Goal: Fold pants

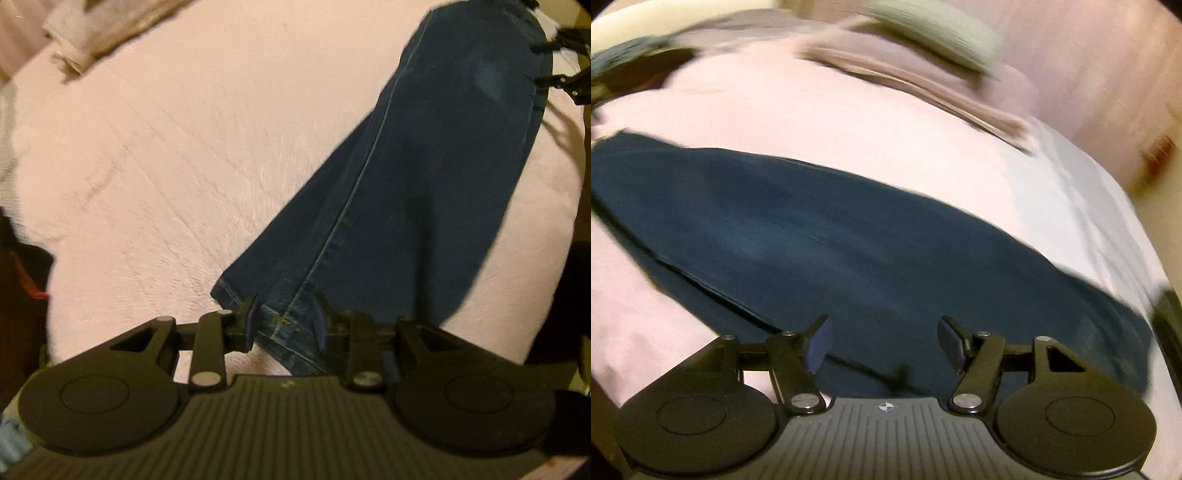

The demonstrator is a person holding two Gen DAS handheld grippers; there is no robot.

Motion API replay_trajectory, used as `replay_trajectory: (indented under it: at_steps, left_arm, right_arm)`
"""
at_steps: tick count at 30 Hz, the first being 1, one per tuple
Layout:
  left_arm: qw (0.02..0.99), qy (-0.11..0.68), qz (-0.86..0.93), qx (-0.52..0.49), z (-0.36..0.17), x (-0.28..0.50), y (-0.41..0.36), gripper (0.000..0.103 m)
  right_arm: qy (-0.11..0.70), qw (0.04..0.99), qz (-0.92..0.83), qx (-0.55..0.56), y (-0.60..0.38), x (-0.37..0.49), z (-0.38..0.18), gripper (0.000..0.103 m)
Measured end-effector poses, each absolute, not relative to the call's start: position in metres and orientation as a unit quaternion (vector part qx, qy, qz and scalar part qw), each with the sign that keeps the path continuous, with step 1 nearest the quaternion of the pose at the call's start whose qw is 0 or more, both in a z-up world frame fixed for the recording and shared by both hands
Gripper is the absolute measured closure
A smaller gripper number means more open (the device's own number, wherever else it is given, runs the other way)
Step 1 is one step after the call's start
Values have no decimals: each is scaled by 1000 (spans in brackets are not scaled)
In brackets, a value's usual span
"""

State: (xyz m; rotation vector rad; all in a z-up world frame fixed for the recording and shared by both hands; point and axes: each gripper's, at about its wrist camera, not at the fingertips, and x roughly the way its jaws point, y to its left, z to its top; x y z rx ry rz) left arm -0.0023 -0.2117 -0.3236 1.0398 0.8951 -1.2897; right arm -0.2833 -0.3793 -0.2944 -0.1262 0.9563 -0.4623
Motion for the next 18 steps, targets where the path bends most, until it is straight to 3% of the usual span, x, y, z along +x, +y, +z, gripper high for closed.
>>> replay_trajectory:
  at_steps: [6,10,15,18]
  left_arm:
    - [546,415,-594,421,-345,24,-216,74]
    - [526,410,-615,420,-338,28,-213,96]
    - [558,344,-622,428,-308,43,-215,97]
    - [552,379,-621,408,-312,62,-224,97]
  right_arm:
    - [429,882,-101,-165,-311,-215,-308,44]
    - [410,891,-62,-185,-273,-186,-314,44]
    - [402,896,-51,-181,-260,-168,-320,44]
    - [402,897,-59,-172,-261,-162,-320,44]
